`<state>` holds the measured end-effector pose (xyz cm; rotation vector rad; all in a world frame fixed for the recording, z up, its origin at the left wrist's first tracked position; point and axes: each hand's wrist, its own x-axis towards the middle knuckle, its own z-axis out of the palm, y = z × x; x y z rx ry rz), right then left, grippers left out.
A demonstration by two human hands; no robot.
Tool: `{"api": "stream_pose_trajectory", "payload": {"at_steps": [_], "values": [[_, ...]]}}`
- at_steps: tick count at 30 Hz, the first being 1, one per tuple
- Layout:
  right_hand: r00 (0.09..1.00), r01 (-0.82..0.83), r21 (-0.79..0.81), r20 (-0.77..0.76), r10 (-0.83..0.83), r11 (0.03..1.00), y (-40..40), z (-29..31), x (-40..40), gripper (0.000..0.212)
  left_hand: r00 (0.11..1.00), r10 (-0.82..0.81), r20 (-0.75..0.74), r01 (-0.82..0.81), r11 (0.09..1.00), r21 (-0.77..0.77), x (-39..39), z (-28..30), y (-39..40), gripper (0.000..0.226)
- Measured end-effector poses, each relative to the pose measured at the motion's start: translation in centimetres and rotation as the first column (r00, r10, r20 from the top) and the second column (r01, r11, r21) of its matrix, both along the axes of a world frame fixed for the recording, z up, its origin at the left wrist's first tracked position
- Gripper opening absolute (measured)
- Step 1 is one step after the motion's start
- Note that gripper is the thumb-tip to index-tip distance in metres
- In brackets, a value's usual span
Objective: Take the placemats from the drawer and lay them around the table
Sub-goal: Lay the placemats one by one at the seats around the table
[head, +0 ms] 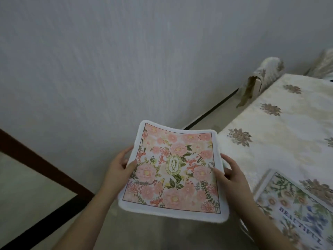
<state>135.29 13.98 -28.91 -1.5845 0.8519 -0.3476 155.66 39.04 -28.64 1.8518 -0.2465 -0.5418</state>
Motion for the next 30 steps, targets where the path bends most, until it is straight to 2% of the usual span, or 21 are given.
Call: {"api": "stream_pose_trajectory", "payload": {"at_steps": [3, 8, 14, 25, 30], "values": [[1.0, -0.02, 0.024, 0.018, 0.019, 1.0, 2.2, -0.6, 3.4, 0.045, 0.998, 0.023, 0.056, -0.025, 0.999, 0.033, 2.7, 0.6, 2.7, 0.048], [0.996, -0.088, -0.024, 0.006, 0.088, 0.996, 3.4, -0.7, 7.7, 0.047, 0.996, 0.09, 0.025, -0.09, 0.996, 0.021, 5.4, 0.7, 4.9, 0.05], [0.993, -0.117, -0.056, -0.021, 0.116, 0.992, 1.8, -0.4, 10.8, 0.059, 0.992, 0.126, -0.008, -0.126, 0.992, -0.009, 8.1, -0.1, 3.9, 0.05], [0.999, -0.048, 0.025, 0.011, 0.048, 0.999, -6.3, -1.1, 17.6, 0.055, 0.992, 0.125, 0.014, -0.125, 0.991, 0.045, 15.8, 0.6, -5.3, 0.047], [0.999, -0.037, -0.015, 0.001, 0.037, 0.999, -11.0, -0.8, 20.3, 0.054, 0.994, 0.104, 0.032, -0.105, 0.993, 0.048, 18.8, 1.4, -10.3, 0.048]]}}
